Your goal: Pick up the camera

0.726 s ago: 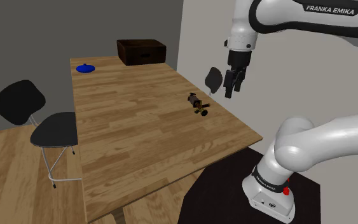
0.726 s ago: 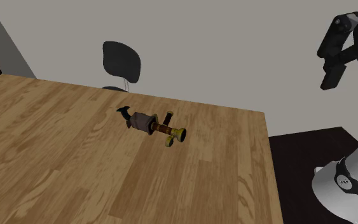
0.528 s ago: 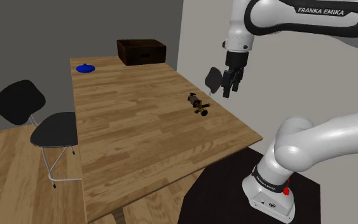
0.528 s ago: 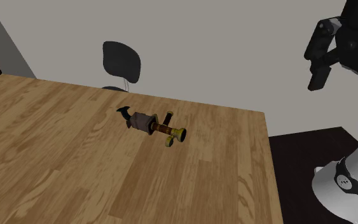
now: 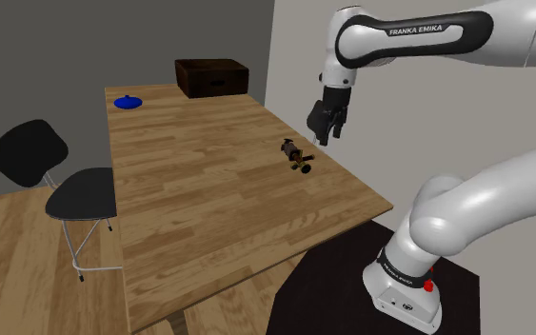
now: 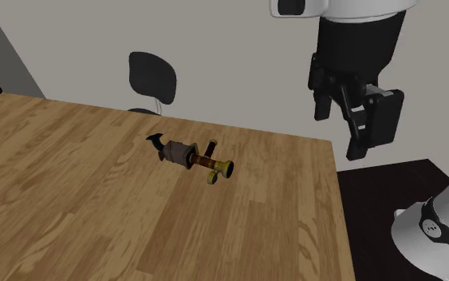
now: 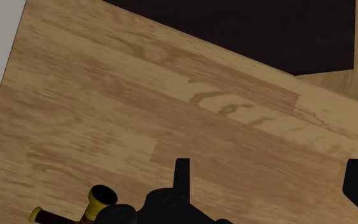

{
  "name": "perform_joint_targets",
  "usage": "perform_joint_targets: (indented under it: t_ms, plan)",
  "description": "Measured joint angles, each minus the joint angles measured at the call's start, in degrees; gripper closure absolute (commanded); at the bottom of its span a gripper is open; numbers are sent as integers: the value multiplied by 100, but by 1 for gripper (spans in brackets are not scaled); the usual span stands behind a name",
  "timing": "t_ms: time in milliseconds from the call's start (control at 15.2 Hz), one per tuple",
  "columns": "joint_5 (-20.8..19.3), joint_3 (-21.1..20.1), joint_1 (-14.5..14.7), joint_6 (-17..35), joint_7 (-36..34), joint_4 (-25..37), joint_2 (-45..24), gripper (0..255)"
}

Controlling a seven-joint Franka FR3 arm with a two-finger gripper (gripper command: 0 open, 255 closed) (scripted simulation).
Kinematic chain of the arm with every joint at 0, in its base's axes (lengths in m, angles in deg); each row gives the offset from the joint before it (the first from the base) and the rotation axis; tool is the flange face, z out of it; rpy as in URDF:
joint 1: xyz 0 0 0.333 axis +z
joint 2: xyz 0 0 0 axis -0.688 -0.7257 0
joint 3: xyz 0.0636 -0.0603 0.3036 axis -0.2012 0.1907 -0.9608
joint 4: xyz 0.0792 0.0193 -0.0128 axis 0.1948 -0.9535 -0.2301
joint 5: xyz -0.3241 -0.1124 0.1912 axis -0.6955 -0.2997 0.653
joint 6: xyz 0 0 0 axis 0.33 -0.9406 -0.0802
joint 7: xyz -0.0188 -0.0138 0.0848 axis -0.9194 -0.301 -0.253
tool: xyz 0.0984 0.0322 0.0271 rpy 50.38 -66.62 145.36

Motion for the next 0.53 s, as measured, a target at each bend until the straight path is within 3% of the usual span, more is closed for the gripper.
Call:
perform_joint_targets:
  t_ms: [528]
  plan:
    - [13, 636, -106, 927, 772, 710, -1721, 0]
